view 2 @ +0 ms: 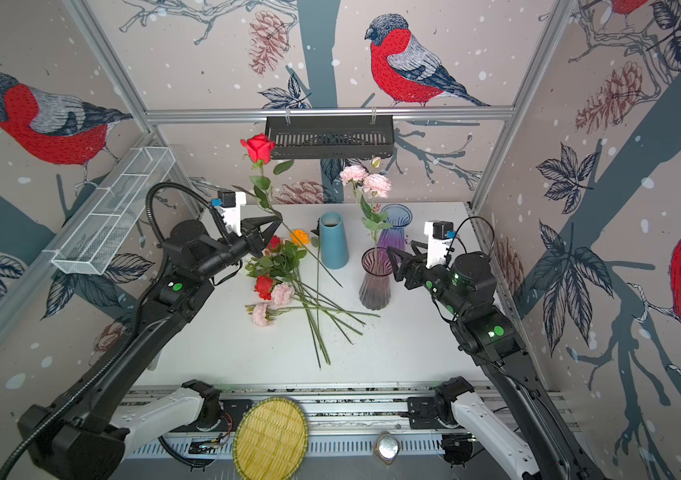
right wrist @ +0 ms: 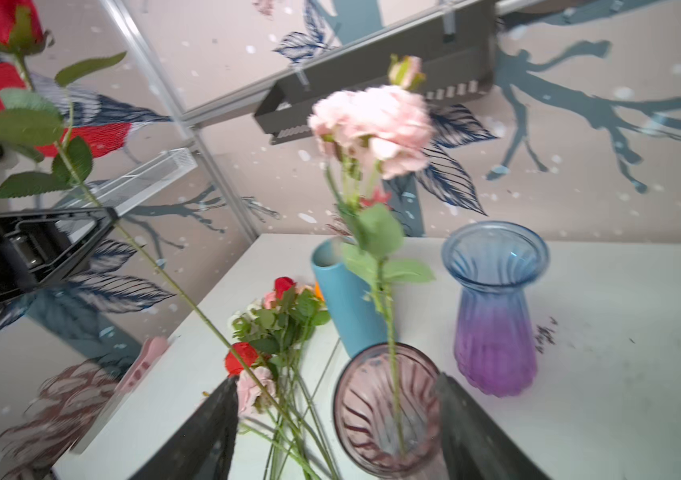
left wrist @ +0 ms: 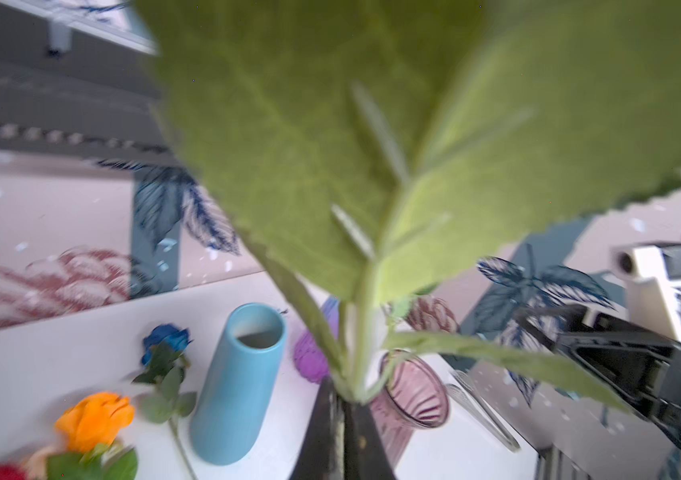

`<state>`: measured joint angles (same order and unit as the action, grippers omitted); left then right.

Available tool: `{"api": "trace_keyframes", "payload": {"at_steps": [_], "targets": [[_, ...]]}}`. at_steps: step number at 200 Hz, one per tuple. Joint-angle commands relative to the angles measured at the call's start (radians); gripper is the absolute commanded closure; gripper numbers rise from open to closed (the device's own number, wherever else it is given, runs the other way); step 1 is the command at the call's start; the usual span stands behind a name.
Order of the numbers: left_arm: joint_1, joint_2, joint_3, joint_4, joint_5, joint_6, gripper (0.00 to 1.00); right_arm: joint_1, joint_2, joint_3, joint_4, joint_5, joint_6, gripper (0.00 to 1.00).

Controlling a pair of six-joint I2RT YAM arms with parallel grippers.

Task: Arrange the flowers into the vase
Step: 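Lift the red rose with the left gripper while the right gripper reaches to take it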

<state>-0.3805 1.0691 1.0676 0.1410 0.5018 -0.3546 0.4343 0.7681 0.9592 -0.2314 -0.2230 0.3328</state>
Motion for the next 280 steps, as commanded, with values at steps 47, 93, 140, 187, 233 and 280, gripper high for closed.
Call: {"api": "trace_keyframes", "payload": {"at_steps": [47,93,140,187,233,280], "targets": [[-0.119,-0.054,0.068,-0.018,0.181,0.122,1.0,0.327,0.252,0.188,-0.022,-0.188,-0.161,0.28],[-0.173,-0.041,0.075,-0.059,0.273,0.151,1.0,0.443,0.332,0.256,-0.022,-0.181,-0.167,0.34],[-0.224,-0.019,0.076,-0.043,0.313,0.135,1.0,0.445,0.366,0.293,-0.042,-0.183,-0.137,0.4],[-0.253,-0.008,0.071,-0.026,0.308,0.12,1.0,0.445,0.345,0.279,-0.021,-0.189,-0.123,0.94],[-0.252,-0.003,0.071,-0.032,0.222,0.098,0.43,0.442,0.298,0.258,-0.018,-0.111,-0.108,0.99],[-0.243,-0.005,0.044,-0.122,-0.09,0.189,0.35,0.437,0.215,0.257,-0.018,0.223,-0.098,0.99]]}}
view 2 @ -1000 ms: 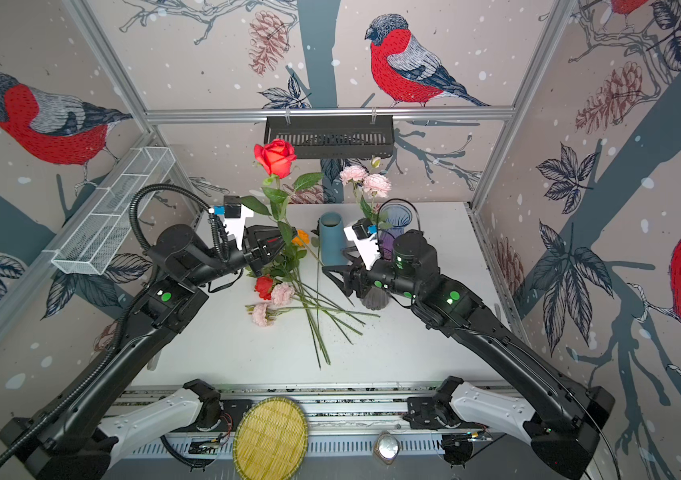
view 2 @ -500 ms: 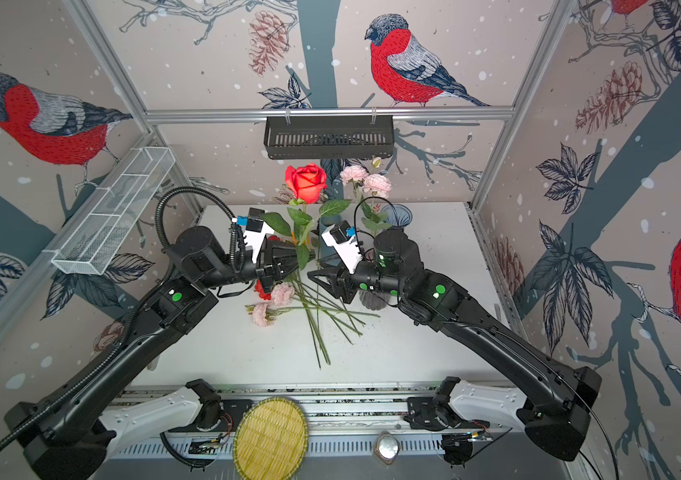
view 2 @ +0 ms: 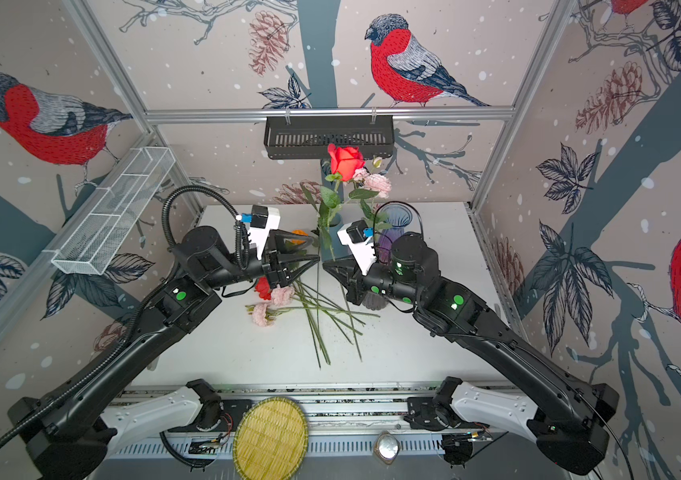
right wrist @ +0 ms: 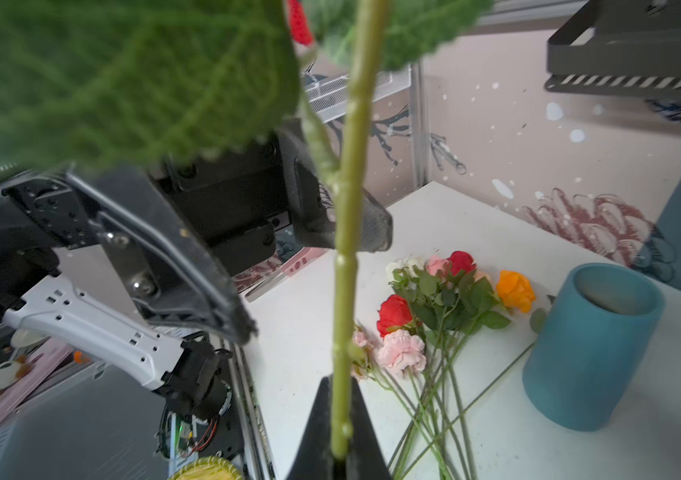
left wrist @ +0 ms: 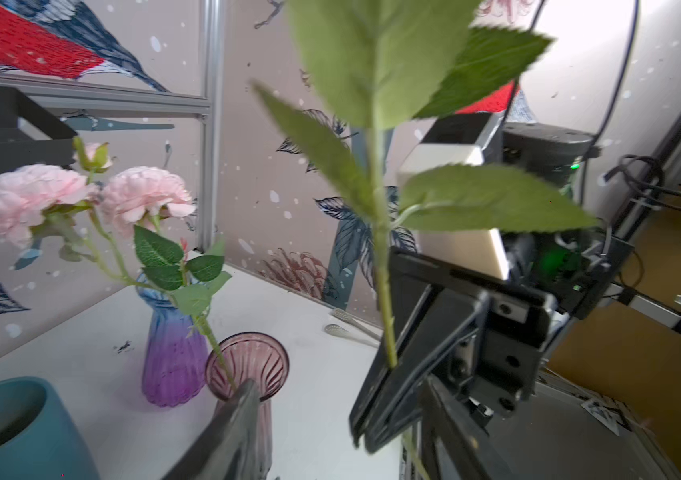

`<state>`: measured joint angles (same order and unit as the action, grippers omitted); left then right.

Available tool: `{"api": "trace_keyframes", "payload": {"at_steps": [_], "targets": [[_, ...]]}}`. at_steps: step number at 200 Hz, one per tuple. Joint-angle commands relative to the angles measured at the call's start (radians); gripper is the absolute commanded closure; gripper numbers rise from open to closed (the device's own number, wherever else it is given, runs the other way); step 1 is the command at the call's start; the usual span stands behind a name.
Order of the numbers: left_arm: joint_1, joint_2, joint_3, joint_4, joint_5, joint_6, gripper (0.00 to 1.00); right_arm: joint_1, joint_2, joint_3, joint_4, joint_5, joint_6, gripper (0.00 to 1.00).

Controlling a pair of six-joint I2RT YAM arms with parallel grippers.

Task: Arrange the flowers into the vase
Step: 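Lift the red rose with the left gripper while the right gripper reaches to take it, then raise the red rose with the right gripper while the left gripper releases it, then lower the red rose into the pink vase and open the right gripper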

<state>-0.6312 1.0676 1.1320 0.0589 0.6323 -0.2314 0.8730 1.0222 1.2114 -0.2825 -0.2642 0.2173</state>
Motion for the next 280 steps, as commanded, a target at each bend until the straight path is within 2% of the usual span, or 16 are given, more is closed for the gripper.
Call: {"api": "trace_keyframes", "payload": {"at_steps": [1,15,23,42,68,99,115,149,233,280], "targets": [[0.008,-0.003,-0.022,-0.041,-0.231,0.068,0.35,-0.002,-0.041,0.005,0.035,0.278,0.018,0.99],[0.024,0.012,-0.04,-0.051,-0.362,0.088,0.29,-0.002,-0.084,-0.011,0.075,0.473,0.02,0.99],[0.045,0.028,-0.041,-0.056,-0.396,0.095,0.26,-0.001,-0.108,-0.031,0.115,0.562,0.012,0.99],[0.138,0.094,-0.018,-0.064,-0.338,0.084,0.27,-0.002,-0.146,-0.076,0.218,0.747,-0.027,0.99],[0.233,0.14,-0.039,-0.01,-0.244,0.047,0.32,-0.002,-0.139,-0.052,0.269,0.83,-0.086,0.98],[0.36,0.132,-0.12,0.095,-0.104,-0.059,0.36,0.0,-0.131,-0.06,0.384,0.85,-0.159,0.98],[0.394,0.116,-0.129,0.092,-0.11,-0.057,0.35,-0.002,-0.122,-0.077,0.461,0.868,-0.214,0.98],[0.4,0.116,-0.129,0.064,-0.119,-0.013,0.35,-0.021,-0.059,-0.082,0.557,0.89,-0.3,0.96],[0.407,0.193,-0.119,0.051,-0.101,-0.043,0.37,-0.21,0.055,-0.125,0.624,0.75,-0.175,0.93],[0.409,0.2,-0.124,0.057,-0.108,-0.047,0.37,-0.241,0.109,-0.202,0.681,0.669,-0.109,0.93]]}}
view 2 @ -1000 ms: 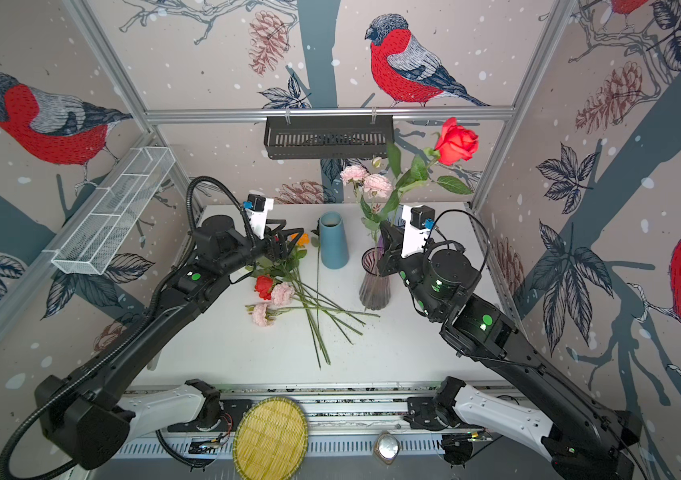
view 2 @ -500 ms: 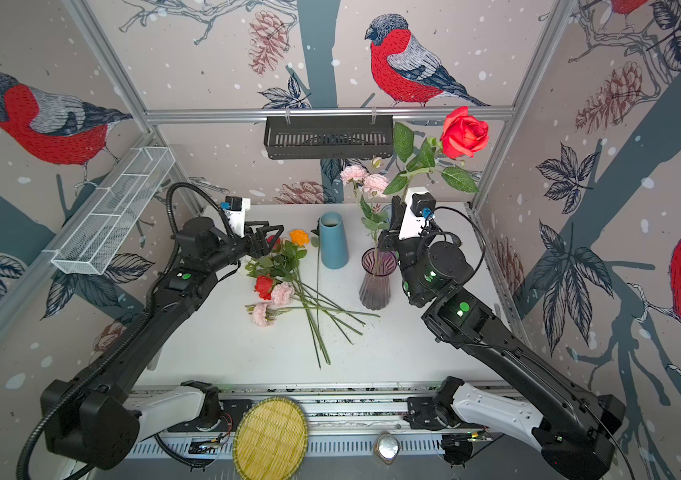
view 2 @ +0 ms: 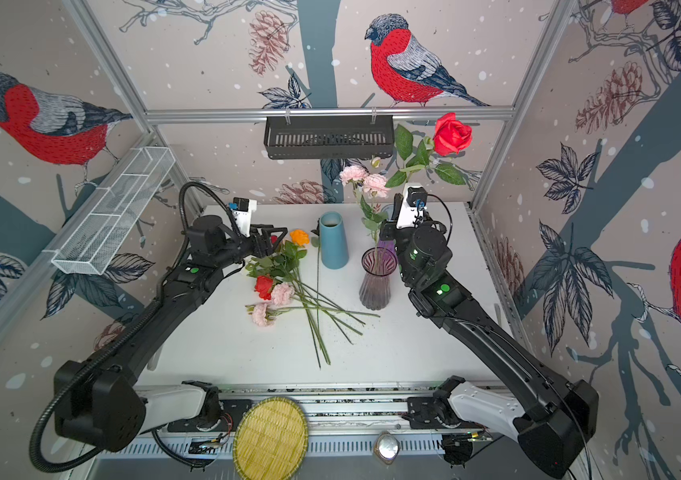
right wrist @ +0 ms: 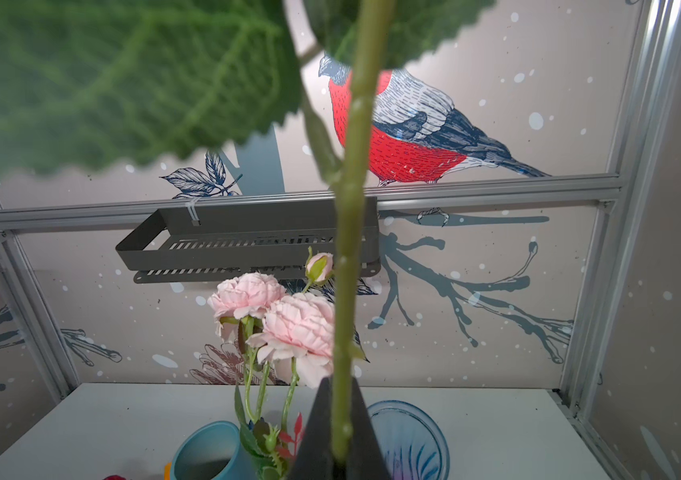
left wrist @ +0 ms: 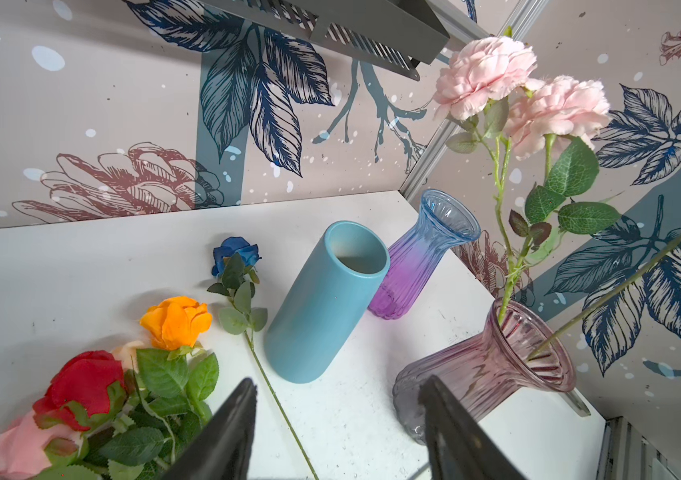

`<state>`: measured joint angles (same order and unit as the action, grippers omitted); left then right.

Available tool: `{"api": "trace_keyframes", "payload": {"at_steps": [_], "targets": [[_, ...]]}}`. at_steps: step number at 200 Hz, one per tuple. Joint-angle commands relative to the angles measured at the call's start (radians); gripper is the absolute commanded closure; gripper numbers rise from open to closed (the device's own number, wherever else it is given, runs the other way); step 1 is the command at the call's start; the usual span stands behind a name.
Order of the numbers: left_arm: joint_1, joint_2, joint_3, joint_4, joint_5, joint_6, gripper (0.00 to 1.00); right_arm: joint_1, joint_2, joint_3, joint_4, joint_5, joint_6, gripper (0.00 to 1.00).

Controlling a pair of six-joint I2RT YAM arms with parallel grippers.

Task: Arrange the flowers into the vase
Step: 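Lower the red rose into the pink vase and open the right gripper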

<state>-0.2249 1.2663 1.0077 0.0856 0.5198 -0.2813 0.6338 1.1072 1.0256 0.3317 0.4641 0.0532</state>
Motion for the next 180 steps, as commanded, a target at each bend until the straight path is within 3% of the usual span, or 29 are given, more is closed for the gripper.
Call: {"api": "trace_keyframes", "payload": {"at_steps": [1,36,56,69,118,180], "targets": [[0.002,0.001,0.0,0.031,0.005,0.004,0.37,-0.002,0.024,-0.016,0.064,-0.059,0.057,0.93],[0.002,0.014,-0.004,0.039,0.013,0.001,0.37,0.005,0.048,-0.025,0.0,-0.007,0.149,0.83],[0.002,0.027,-0.004,0.031,0.016,0.004,0.37,0.005,0.044,-0.032,-0.034,0.012,0.154,0.37],[0.002,0.031,0.0,0.026,0.018,0.006,0.37,0.005,0.03,-0.04,-0.062,0.04,0.166,0.22],[0.01,0.059,0.0,0.031,0.034,0.001,0.37,0.0,-0.09,-0.097,-0.145,0.158,0.236,0.12],[0.023,0.102,0.003,0.058,0.099,-0.034,0.42,0.039,-0.224,-0.17,-0.355,0.121,0.371,0.15]]}}
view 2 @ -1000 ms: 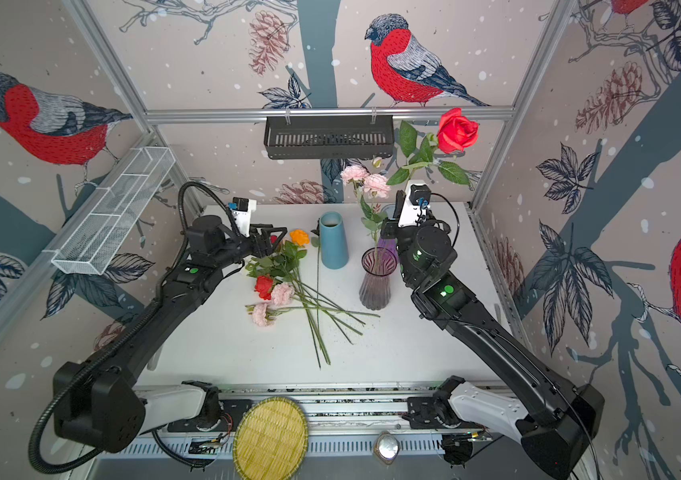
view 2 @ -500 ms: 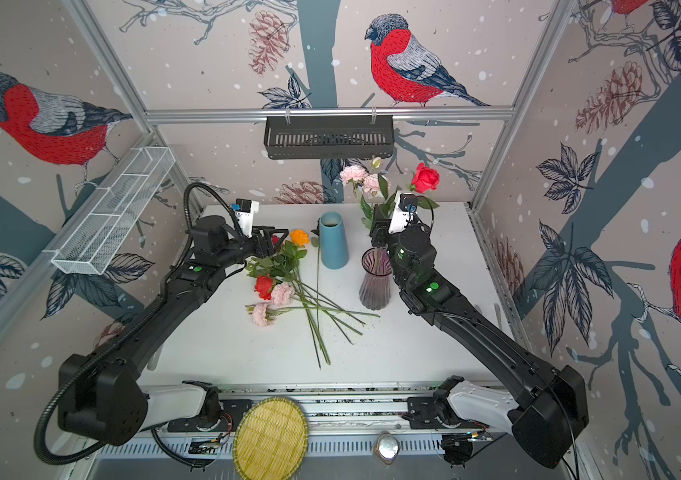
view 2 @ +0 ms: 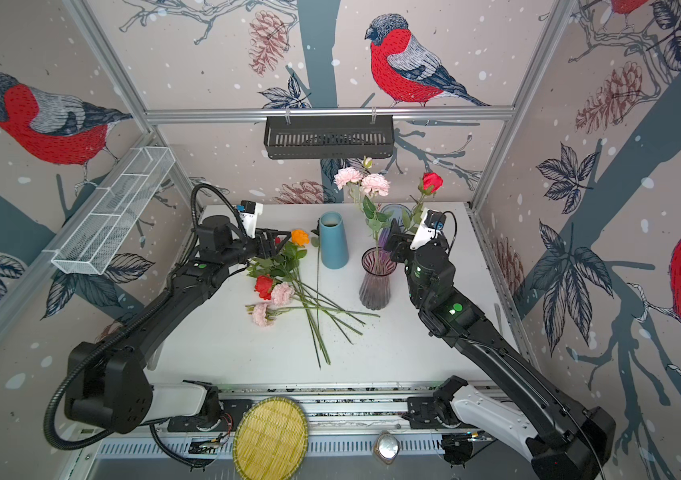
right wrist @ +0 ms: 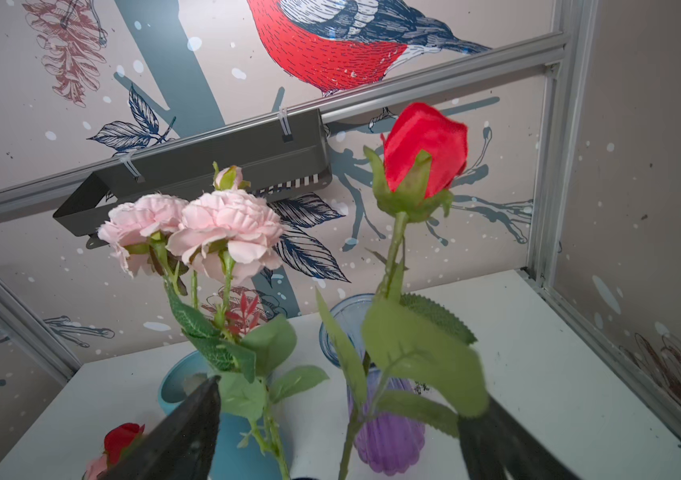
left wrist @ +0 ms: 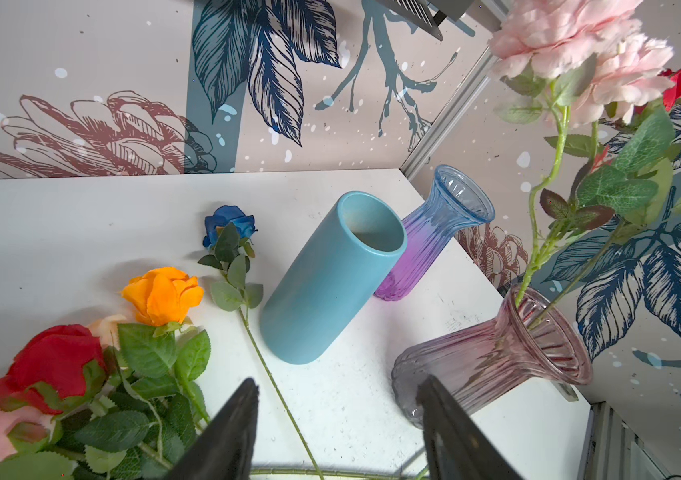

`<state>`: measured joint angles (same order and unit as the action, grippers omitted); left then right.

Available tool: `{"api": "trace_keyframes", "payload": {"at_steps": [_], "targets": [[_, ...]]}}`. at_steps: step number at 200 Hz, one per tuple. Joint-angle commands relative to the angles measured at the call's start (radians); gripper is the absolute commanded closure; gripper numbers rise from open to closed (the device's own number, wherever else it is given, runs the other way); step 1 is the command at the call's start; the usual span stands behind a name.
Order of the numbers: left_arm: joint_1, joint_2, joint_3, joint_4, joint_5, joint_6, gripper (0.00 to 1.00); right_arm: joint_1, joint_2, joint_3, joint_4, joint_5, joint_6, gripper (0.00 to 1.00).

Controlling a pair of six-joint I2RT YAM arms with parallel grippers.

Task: Arrange the flowers into the vase
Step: 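Lower the red rose into the pink vase and open the right gripper, then reach the right gripper to the bunch and close on the blue rose stem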

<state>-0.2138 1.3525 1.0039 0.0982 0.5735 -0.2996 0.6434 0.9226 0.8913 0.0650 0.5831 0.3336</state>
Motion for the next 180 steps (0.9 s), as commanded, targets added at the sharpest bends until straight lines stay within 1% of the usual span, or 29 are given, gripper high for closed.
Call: {"api": "trace_keyframes", "payload": {"at_steps": [1,20,39,65,90,103,119,126,135,145,161,171,180], "targets": [[0.012,0.018,0.007,0.047,0.046,-0.016,0.42,0.033,-0.041,-0.037,-0.091,0.002,0.094,0.16],[0.039,0.054,-0.001,0.104,0.107,-0.056,0.44,0.101,-0.034,-0.025,-0.156,-0.002,0.165,0.17],[0.066,0.091,-0.026,0.158,0.181,-0.09,0.44,0.19,0.023,0.035,-0.238,0.0,0.217,0.17],[0.067,0.118,-0.03,0.159,0.195,-0.075,0.44,0.304,0.123,0.113,-0.268,0.014,0.208,0.19],[0.067,0.168,-0.011,0.115,0.206,-0.084,0.44,0.353,0.211,0.158,-0.243,-0.02,0.19,0.21],[0.067,0.175,0.02,0.114,0.233,-0.104,0.45,0.375,0.239,0.144,-0.195,-0.06,0.156,0.22],[0.065,0.155,0.03,0.115,0.273,-0.114,0.46,0.394,0.255,0.101,-0.138,-0.142,0.124,0.22],[0.062,0.135,0.024,0.129,0.288,-0.109,0.46,0.394,0.263,0.091,-0.133,-0.184,0.137,0.22],[0.053,0.101,0.002,0.157,0.298,-0.084,0.45,0.394,0.276,0.097,-0.166,-0.209,0.177,0.22],[0.037,0.065,-0.017,0.15,0.269,-0.035,0.45,0.392,0.287,0.102,-0.195,-0.254,0.197,0.22],[-0.002,0.024,-0.012,0.057,0.197,0.077,0.45,0.391,0.302,0.11,-0.255,-0.339,0.201,0.22],[-0.035,0.009,-0.011,-0.008,0.123,0.139,0.44,0.389,0.319,0.108,-0.287,-0.393,0.185,0.22],[-0.058,0.009,-0.011,-0.037,0.06,0.165,0.44,0.382,0.346,0.106,-0.319,-0.43,0.198,0.22]]}}
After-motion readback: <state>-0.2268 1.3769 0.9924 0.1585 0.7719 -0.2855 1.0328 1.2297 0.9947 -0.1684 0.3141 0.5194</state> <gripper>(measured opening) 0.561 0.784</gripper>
